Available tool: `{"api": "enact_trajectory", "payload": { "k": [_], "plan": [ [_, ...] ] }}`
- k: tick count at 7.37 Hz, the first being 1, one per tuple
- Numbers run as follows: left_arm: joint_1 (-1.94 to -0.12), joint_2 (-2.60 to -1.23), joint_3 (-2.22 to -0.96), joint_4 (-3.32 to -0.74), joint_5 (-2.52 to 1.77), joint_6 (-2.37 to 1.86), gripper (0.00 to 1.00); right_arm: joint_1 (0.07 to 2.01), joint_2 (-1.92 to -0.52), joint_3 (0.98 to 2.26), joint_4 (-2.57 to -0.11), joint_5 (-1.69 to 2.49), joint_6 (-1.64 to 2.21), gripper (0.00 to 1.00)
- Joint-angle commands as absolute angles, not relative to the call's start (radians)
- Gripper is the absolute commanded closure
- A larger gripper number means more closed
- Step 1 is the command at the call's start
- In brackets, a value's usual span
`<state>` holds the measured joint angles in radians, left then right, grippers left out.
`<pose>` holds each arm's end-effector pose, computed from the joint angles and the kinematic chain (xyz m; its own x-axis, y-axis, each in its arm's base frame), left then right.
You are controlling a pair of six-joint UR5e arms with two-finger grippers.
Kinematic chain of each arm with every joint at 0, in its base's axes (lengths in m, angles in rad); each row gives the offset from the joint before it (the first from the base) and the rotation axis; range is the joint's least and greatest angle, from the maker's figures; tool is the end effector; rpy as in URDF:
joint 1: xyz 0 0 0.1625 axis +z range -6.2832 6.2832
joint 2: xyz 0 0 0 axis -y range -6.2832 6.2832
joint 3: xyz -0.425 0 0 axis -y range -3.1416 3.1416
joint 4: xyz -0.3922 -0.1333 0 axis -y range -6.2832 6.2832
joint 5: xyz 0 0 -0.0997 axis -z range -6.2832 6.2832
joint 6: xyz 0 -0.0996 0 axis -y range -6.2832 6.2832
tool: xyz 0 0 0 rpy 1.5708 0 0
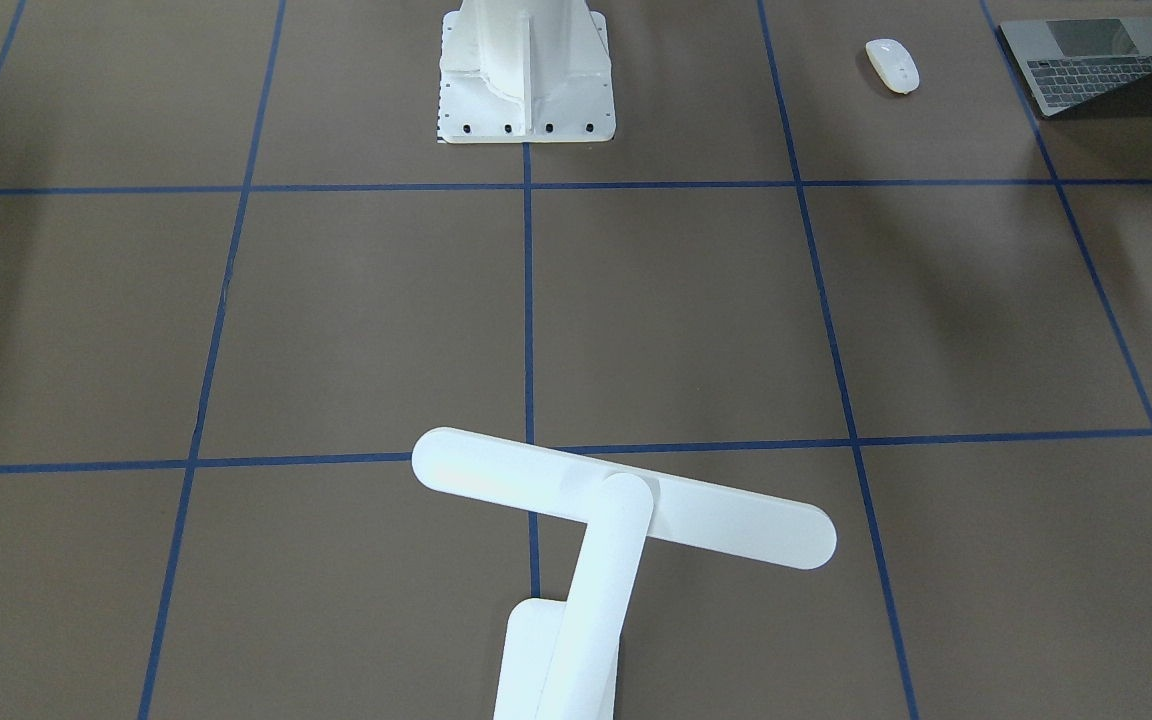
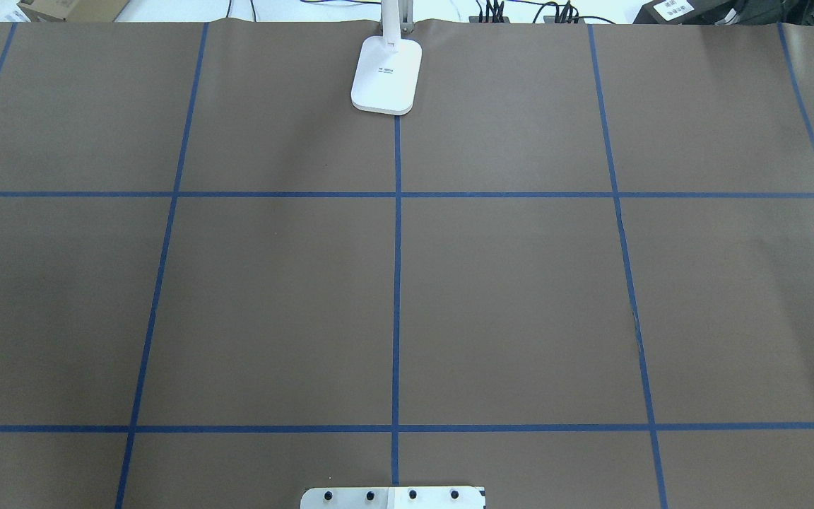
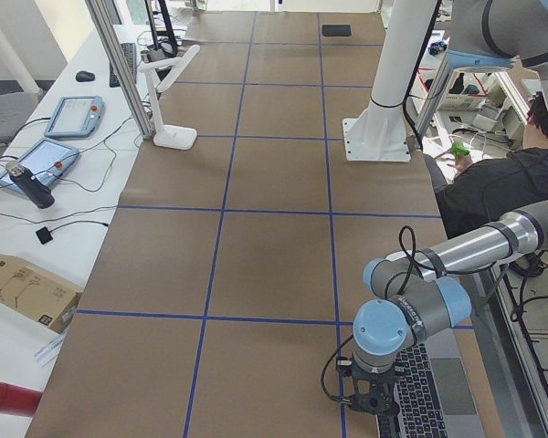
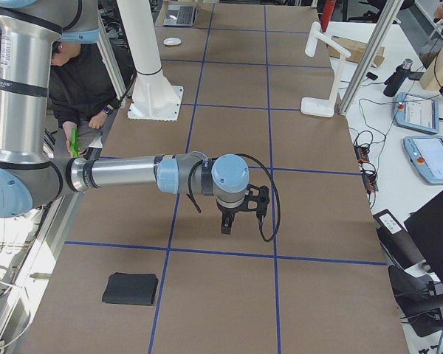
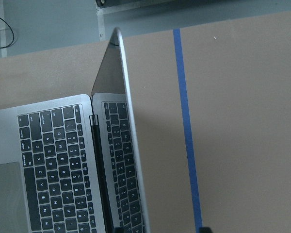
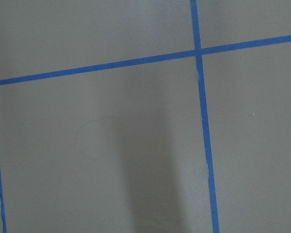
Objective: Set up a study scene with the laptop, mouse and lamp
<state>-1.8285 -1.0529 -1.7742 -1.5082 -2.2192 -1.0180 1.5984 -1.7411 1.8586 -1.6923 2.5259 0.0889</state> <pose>-0.1283 -0.1999 0.7636 0.1733 -0.9847 0.0186 0.7321 0.1162 -0.6712 0.0635 -0.4153 0.5933 0.5725 0.1079 0.8128 -0.0787 0.9940 -0.0765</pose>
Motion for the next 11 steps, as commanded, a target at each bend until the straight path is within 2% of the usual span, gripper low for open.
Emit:
{"api": "enact_trajectory", "payload": {
  "k": [1, 3, 4, 5, 6, 11],
  "plan": [
    [-1.829, -1.042, -1.775, -1.508, -2.220, -1.011, 0.57, 1.598, -1.741, 1.858, -1.692, 2.526, 0.089, 0.01],
    [-1.829, -1.029, -1.779, -1.509, -2.220, -1.011, 0.57, 1.598, -1.741, 1.858, -1.692, 2.526, 0.089, 0.01],
    [-1.829, -1.029, -1.782, -1.509, -2.220, -1.011, 0.64, 1.598, -1.741, 1.858, -1.692, 2.526, 0.090, 0.01],
    [-1.829, -1.029, -1.782, -1.509, -2.220, -1.011, 0.92, 1.598, -1.741, 1.858, -1.692, 2.526, 0.091, 0.01],
    [-1.829, -1.029, -1.784, -1.506, -2.220, -1.011, 1.00, 1.598, -1.738, 1.858, -1.692, 2.526, 0.092, 0.01],
    [-1.832, -1.048, -1.900, -1.445, -2.209, -1.009, 1.00, 1.598, -1.730, 1.859, -1.692, 2.522, 0.094, 0.01]
  ]
}}
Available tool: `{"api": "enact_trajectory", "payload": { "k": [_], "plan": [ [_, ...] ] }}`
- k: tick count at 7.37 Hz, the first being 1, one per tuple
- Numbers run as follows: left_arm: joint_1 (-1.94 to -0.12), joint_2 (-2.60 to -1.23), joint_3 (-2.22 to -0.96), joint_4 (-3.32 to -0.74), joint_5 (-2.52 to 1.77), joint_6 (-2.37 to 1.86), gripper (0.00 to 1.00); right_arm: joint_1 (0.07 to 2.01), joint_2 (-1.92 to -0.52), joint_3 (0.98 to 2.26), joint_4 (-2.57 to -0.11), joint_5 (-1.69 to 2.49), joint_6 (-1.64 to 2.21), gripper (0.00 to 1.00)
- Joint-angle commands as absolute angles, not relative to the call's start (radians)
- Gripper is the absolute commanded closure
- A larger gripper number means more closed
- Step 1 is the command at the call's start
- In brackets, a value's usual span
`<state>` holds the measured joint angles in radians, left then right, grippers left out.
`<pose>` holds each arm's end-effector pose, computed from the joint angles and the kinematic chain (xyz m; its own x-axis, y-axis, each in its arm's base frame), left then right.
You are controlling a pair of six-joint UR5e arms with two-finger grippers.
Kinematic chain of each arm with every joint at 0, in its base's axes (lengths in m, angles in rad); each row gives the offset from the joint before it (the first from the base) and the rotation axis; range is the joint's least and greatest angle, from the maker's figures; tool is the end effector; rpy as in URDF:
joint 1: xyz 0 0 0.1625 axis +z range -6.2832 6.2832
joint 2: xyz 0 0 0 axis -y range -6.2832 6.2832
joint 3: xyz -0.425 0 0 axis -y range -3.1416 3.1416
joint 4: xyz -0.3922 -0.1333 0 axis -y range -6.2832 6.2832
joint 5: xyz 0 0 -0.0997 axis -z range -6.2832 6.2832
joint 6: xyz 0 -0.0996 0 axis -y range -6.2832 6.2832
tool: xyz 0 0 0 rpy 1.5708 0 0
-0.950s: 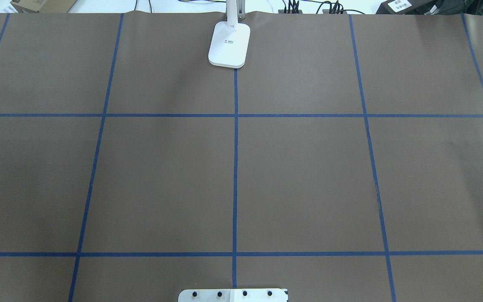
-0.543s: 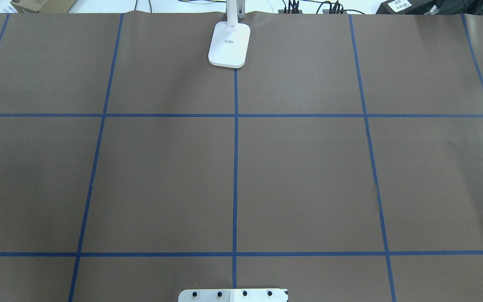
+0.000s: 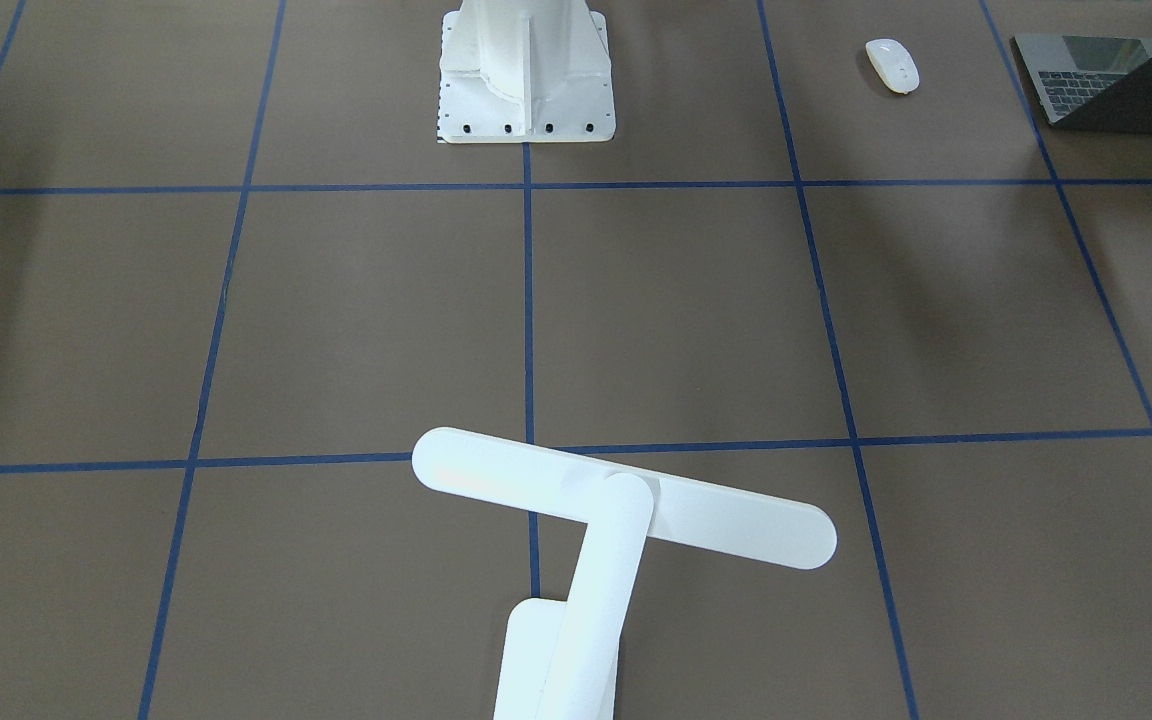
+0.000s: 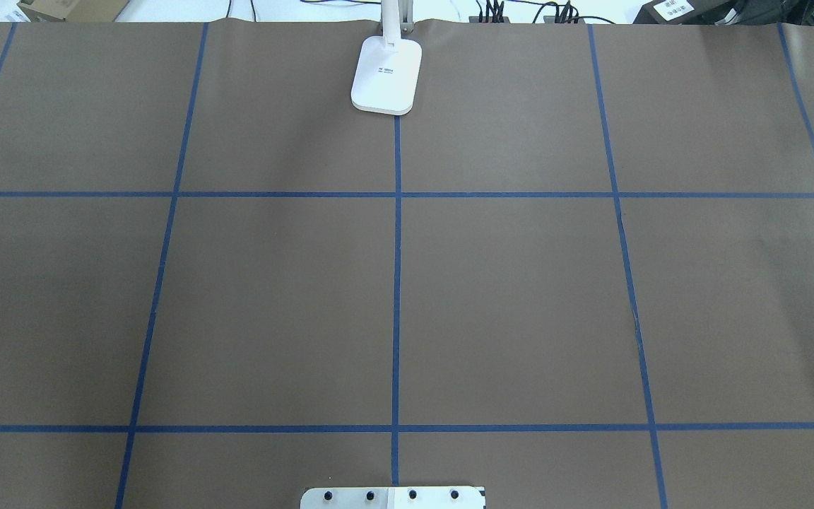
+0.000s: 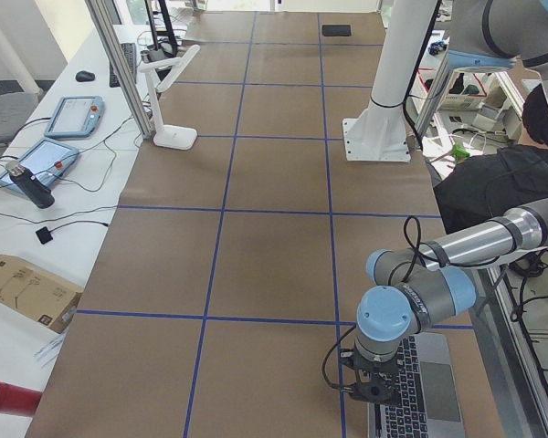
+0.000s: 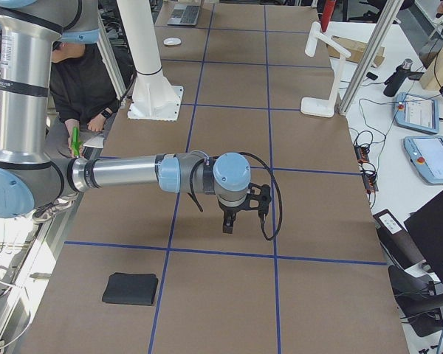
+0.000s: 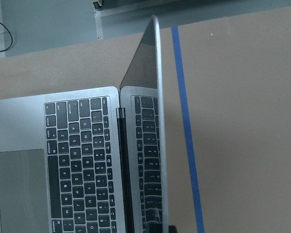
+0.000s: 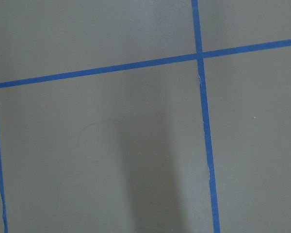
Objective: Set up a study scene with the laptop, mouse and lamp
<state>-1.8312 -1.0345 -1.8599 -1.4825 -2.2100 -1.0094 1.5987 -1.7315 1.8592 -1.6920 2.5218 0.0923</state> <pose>-0.1309 -0.2041 0.7321 0.1801 -0.9834 -0.0212 0.7431 0.1502 -0.6521 0.0640 -0.4195 0.5893 0.5757 0.1030 0.8111 -0.0813 0.9943 -0.0686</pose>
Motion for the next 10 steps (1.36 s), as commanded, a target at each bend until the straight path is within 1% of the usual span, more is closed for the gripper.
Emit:
{"api": "enact_trajectory", "payload": {
  "k": [1, 3, 6, 8, 10],
  "plan": [
    [-1.832, -1.090, -1.955, -1.334, -2.209, -1.009, 1.00, 1.600, -1.730, 1.864, -1.692, 2.525, 0.094, 0.01],
    [-1.832, -1.191, -2.040, -1.163, -2.210, -1.025, 1.00, 1.600, -1.729, 1.864, -1.692, 2.525, 0.094, 0.01],
    [-1.819, -1.404, -2.046, -1.008, -2.217, -1.089, 1.00, 1.600, -1.726, 1.862, -1.693, 2.525, 0.100, 0.01],
    [-1.738, -1.567, -2.062, -0.867, -2.218, -1.115, 1.00, 1.600, -1.727, 1.864, -1.692, 2.528, 0.120, 0.01],
    [-1.569, -1.784, -2.065, -0.737, -2.256, -1.298, 1.00, 1.600, -1.726, 1.873, -1.692, 2.519, 0.118, 0.01]
  ]
}}
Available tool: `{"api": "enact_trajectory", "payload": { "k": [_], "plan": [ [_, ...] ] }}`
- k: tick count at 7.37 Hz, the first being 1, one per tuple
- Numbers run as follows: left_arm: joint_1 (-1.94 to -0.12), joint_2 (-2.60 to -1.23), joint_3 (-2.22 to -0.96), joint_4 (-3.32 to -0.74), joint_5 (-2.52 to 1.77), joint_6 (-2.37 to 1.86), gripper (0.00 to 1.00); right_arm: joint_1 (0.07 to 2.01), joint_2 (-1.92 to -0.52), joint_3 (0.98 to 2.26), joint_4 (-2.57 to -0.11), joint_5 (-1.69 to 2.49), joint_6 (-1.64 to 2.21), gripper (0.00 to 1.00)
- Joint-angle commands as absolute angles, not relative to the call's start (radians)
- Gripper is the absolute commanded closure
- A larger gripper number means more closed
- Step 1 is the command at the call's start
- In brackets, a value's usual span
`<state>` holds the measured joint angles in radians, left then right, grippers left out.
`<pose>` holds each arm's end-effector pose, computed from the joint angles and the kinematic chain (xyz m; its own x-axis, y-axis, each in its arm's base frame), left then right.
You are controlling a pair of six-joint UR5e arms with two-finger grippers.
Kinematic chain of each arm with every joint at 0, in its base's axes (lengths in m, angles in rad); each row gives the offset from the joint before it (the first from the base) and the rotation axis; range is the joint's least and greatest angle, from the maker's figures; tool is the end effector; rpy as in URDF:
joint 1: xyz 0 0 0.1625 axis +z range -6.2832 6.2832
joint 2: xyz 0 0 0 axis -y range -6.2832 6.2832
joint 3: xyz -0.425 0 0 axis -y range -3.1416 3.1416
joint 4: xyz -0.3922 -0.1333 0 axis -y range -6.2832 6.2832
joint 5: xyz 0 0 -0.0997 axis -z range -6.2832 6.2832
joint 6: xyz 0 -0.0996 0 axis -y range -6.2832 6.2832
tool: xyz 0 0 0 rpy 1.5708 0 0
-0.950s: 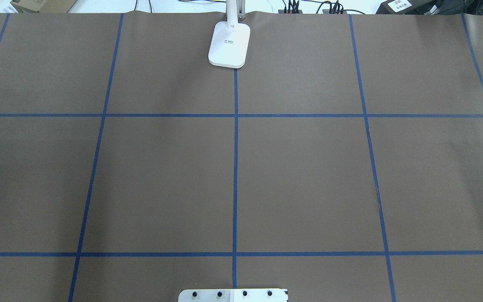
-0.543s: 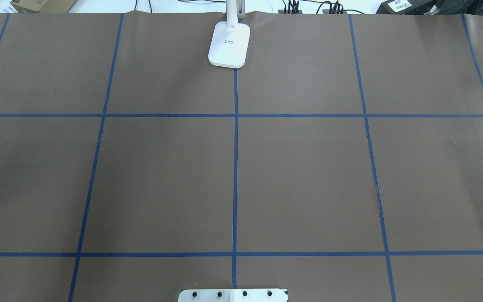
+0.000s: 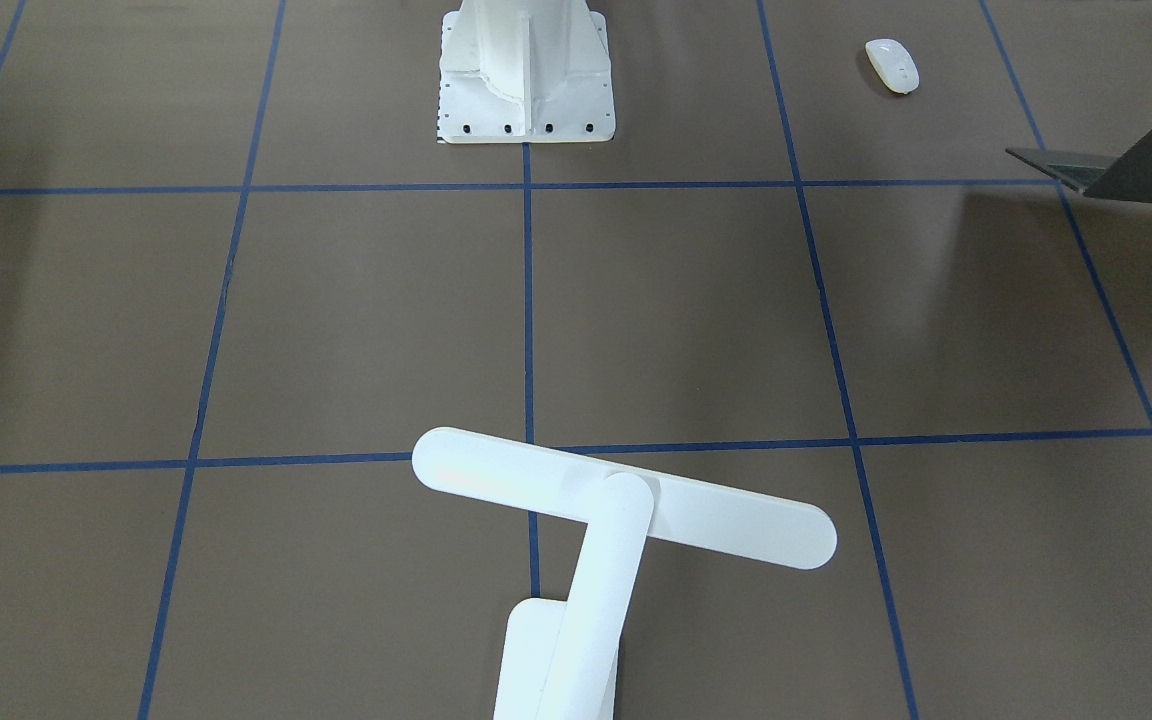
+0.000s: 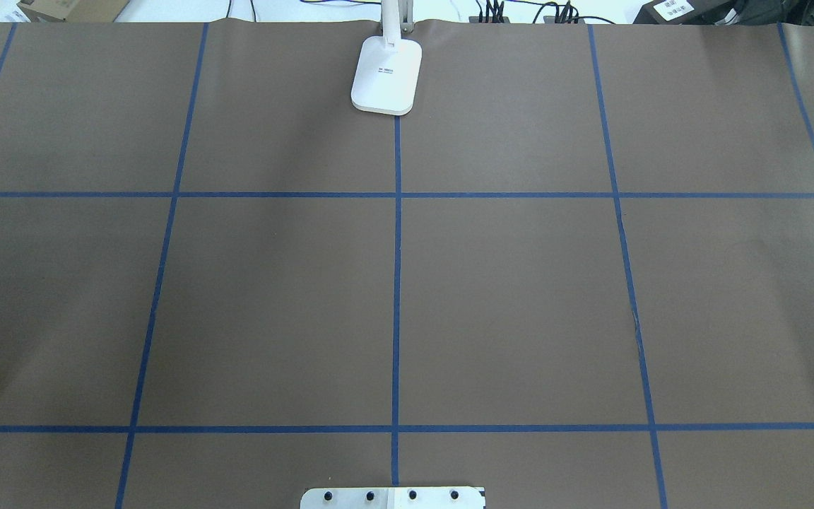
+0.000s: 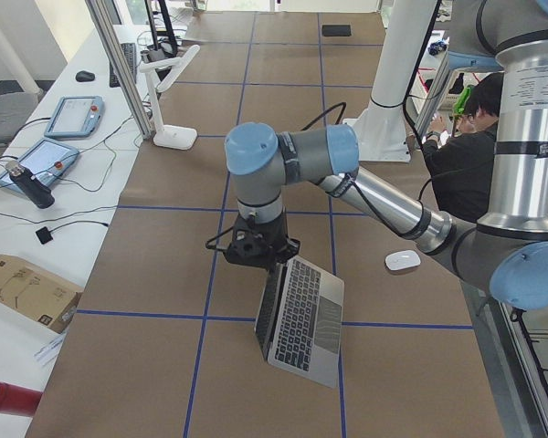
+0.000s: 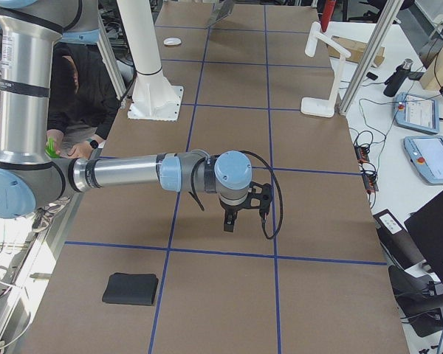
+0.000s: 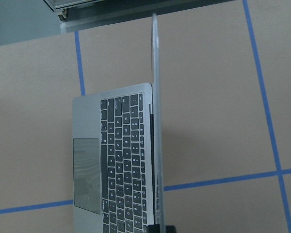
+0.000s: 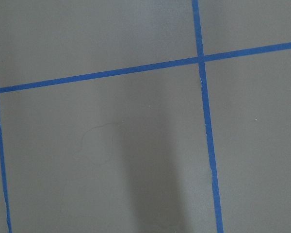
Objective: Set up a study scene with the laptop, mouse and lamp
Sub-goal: 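Move the laptop with the left gripper toward the white lamp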
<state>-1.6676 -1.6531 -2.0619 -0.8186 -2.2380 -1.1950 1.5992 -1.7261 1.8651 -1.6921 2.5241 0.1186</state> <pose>-0.1147 -0.4396 0.4680 0.1946 -0.9792 -0.0581 0.7523 0.1870 -0.6317 0.0641 -0.4217 0.5839 0.5717 0.1203 0.8116 -0.0967 0.9922 -0.0789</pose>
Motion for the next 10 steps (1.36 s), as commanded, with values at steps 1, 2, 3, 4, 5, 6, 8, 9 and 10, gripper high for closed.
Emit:
{"api": "enact_trajectory", "payload": {
  "k": [1, 2, 3, 4, 5, 6, 8, 9, 10],
  "plan": [
    [-1.480, -1.884, -2.050, -0.718, -2.299, -1.403, 1.00, 1.598, -1.712, 1.875, -1.692, 2.513, 0.118, 0.01],
    [-1.420, -1.958, -2.031, -0.721, -2.333, -1.517, 1.00, 1.598, -1.704, 1.873, -1.692, 2.507, 0.120, 0.01],
    [-1.343, -2.045, -1.995, -0.721, -2.344, -1.639, 1.00, 1.598, -1.692, 1.868, -1.695, 2.507, 0.120, 0.01],
    [-1.291, -2.133, -1.940, -0.724, -2.344, -1.737, 1.00, 1.598, -1.686, 1.867, -1.697, 2.502, 0.120, 0.01],
    [-1.264, -2.205, -1.877, -0.732, -2.345, -1.794, 1.00, 1.598, -1.687, 1.867, -1.697, 2.499, 0.120, 0.01],
    [-1.235, -2.259, -1.815, -0.767, -2.345, -1.875, 1.00, 1.598, -1.687, 1.867, -1.697, 2.499, 0.126, 0.01],
    [-1.151, -2.345, -1.722, -0.833, -2.342, -2.029, 1.00, 1.597, -1.686, 1.867, -1.697, 2.497, 0.141, 0.01],
    [-1.125, -2.389, -1.686, -0.834, -2.342, -2.070, 1.00, 1.597, -1.687, 1.865, -1.697, 2.499, 0.141, 0.01],
    [-1.108, -2.425, -1.659, -0.834, -2.342, -2.110, 1.00, 1.597, -1.687, 1.862, -1.697, 2.497, 0.141, 0.01]
  ]
}}
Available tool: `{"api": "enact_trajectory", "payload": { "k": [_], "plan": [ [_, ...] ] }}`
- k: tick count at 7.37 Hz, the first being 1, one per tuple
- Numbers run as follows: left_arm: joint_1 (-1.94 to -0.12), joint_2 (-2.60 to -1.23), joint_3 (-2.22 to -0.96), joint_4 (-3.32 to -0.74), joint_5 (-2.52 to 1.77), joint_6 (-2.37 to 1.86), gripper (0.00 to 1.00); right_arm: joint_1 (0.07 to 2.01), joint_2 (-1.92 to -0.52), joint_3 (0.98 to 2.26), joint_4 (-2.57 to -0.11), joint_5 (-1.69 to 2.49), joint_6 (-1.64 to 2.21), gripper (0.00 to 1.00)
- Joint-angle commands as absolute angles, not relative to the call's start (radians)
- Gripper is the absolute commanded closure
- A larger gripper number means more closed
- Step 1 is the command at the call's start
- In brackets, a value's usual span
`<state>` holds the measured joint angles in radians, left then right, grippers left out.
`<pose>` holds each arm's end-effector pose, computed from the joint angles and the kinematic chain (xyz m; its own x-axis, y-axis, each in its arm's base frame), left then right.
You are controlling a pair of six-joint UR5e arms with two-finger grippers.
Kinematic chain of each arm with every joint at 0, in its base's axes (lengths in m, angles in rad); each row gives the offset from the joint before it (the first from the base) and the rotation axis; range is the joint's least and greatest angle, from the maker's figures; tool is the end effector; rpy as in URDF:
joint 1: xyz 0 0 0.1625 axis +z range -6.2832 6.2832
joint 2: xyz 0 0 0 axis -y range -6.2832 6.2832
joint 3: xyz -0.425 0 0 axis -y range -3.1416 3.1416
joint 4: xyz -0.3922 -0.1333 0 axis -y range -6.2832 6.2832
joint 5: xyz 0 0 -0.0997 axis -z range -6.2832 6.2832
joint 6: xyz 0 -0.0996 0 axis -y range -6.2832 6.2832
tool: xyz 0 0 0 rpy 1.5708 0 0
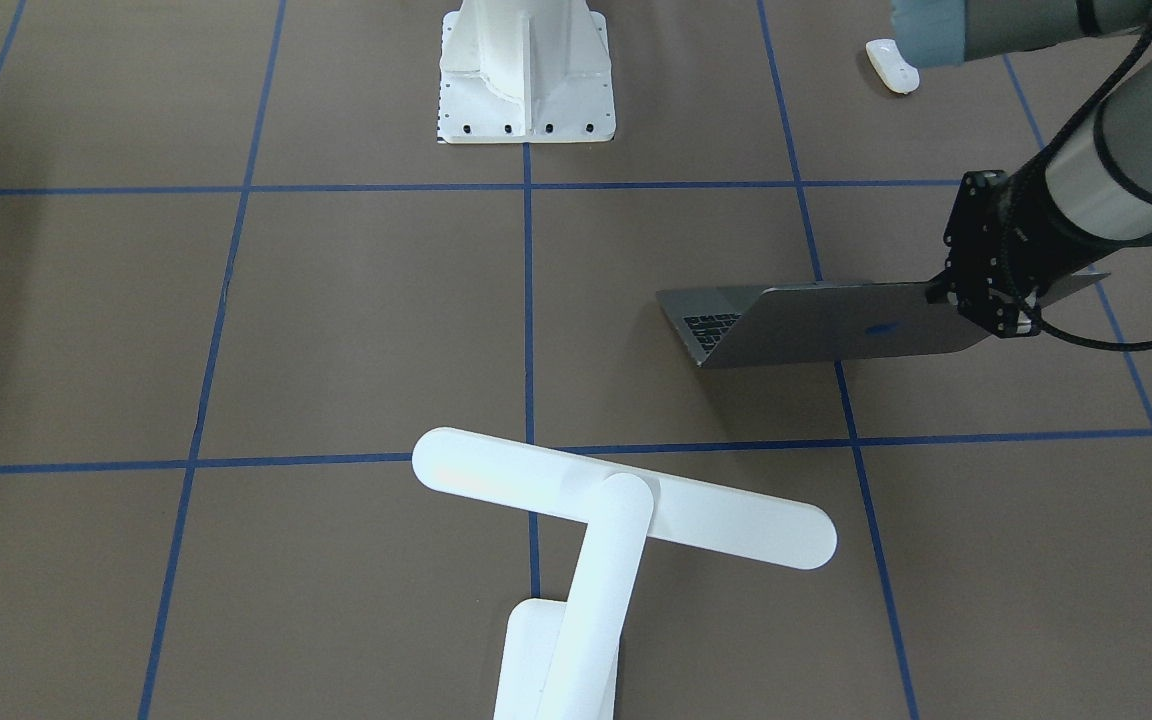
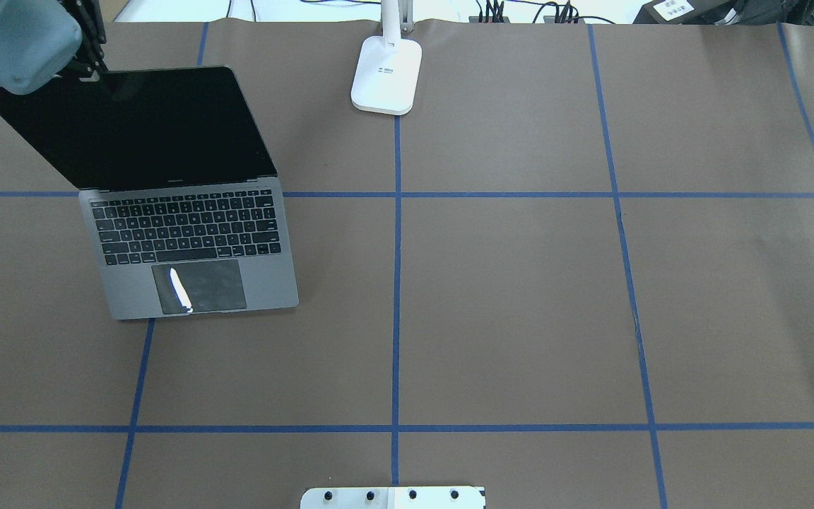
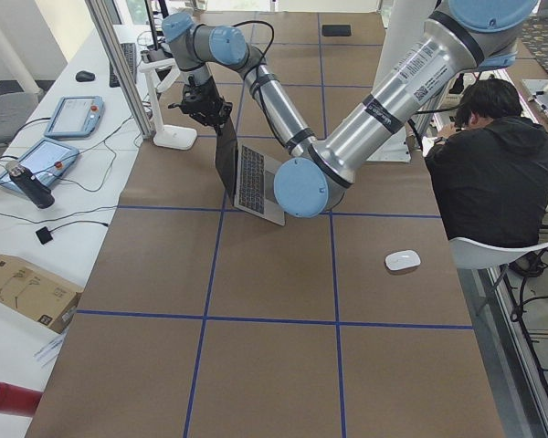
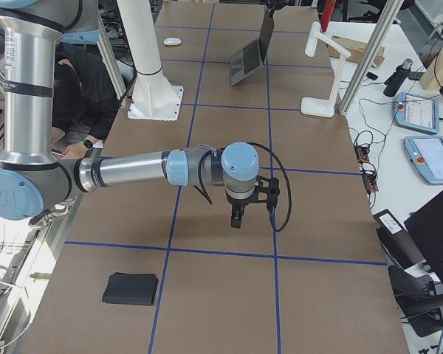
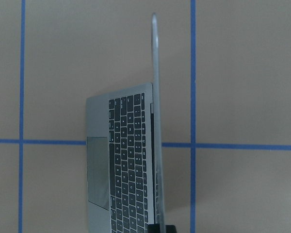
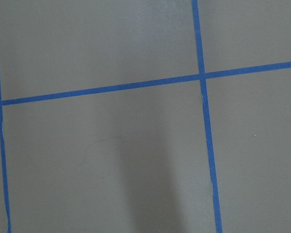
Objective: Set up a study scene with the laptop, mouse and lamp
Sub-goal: 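Move the laptop with the left gripper toward the white lamp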
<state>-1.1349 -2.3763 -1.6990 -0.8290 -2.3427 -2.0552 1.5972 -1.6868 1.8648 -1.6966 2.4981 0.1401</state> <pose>0.2171 -0.6173 0.1927 0.0905 -0.9845 0.1501 0.7182 -0.0399 -0.6947 0.0652 -0.4379 0.5697 0.5913 0.1138 0.7984 -0.1100 0.9921 -0.0599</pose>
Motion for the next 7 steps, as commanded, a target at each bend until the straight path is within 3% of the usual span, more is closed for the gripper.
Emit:
{"api": "enact_trajectory", "payload": {
  "k": [1, 5, 7],
  "plan": [
    [-1.077, -2.454, -1.631, -0.834, -2.342, -2.138, 1.00, 1.597, -1.687, 1.862, -1.698, 2.499, 0.143, 0.01],
    [-1.019, -2.546, -1.525, -0.857, -2.341, -2.155, 1.00, 1.595, -1.687, 1.848, -1.698, 2.497, 0.144, 0.01],
    [-1.019, -2.635, -1.328, -0.984, -2.336, -2.189, 1.00, 1.592, -1.687, 1.844, -1.698, 2.497, 0.143, 0.01]
  ]
}}
